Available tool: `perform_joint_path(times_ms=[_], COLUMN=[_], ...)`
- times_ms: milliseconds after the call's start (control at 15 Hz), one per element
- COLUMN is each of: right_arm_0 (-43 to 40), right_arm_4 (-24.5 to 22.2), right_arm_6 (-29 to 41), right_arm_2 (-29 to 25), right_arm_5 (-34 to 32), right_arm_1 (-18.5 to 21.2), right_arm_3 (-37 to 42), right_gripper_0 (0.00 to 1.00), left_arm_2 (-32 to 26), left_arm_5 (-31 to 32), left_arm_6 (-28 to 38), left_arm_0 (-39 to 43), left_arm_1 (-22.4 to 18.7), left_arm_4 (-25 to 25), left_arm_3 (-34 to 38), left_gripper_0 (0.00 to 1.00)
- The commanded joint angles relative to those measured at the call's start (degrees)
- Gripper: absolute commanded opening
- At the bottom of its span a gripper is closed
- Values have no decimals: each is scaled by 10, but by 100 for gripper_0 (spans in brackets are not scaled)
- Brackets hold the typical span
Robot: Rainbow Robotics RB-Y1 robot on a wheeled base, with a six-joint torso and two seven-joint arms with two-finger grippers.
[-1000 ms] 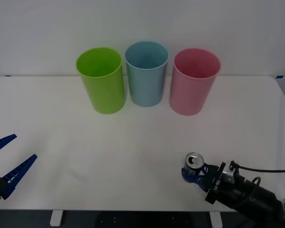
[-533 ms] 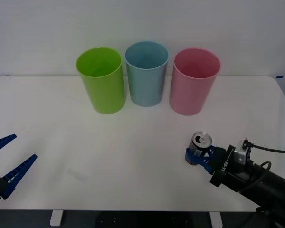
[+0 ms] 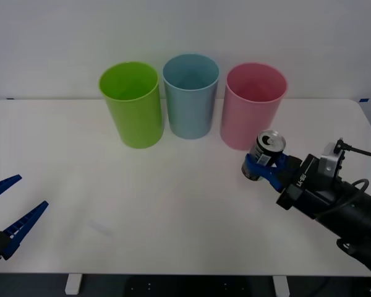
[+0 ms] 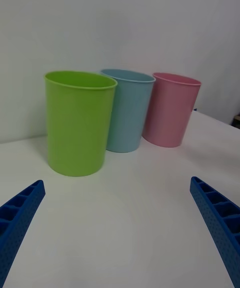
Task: Grasp the object on the table and drop it into the matching bin: aluminum can to the light blue bin, PET bottle to the pink bin.
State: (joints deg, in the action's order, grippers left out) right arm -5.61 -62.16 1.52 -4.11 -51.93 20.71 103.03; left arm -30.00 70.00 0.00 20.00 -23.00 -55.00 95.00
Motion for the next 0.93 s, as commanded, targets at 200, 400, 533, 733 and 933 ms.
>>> perform_joint_path(times_ms=[200,400,533,733,933], right_arm_0=[59,94,118,149,177], right_arm_4=[-6,-29,-55,-74,-91], right_arm_6=[44,65,111,156,192], right_arm_2=[4,15,23,38,53], right_arm_5=[58,101,120,150,173], right_arm_1=[20,29,33,35,35], right_arm_3=[18,18,18,17,17], right_gripper_0=[0,0,0,0,0], left_arm_2=[0,0,0,0,0], left_arm_5=[0,0,0,0,0], left_arm_6=[0,0,0,0,0], left_arm_0=[0,0,0,0,0], left_arm_1=[0,0,0,0,0], left_arm_4=[0,0,0,0,0], left_arm_3=[0,0,0,0,0], left_gripper_0=[100,100,100,100,100])
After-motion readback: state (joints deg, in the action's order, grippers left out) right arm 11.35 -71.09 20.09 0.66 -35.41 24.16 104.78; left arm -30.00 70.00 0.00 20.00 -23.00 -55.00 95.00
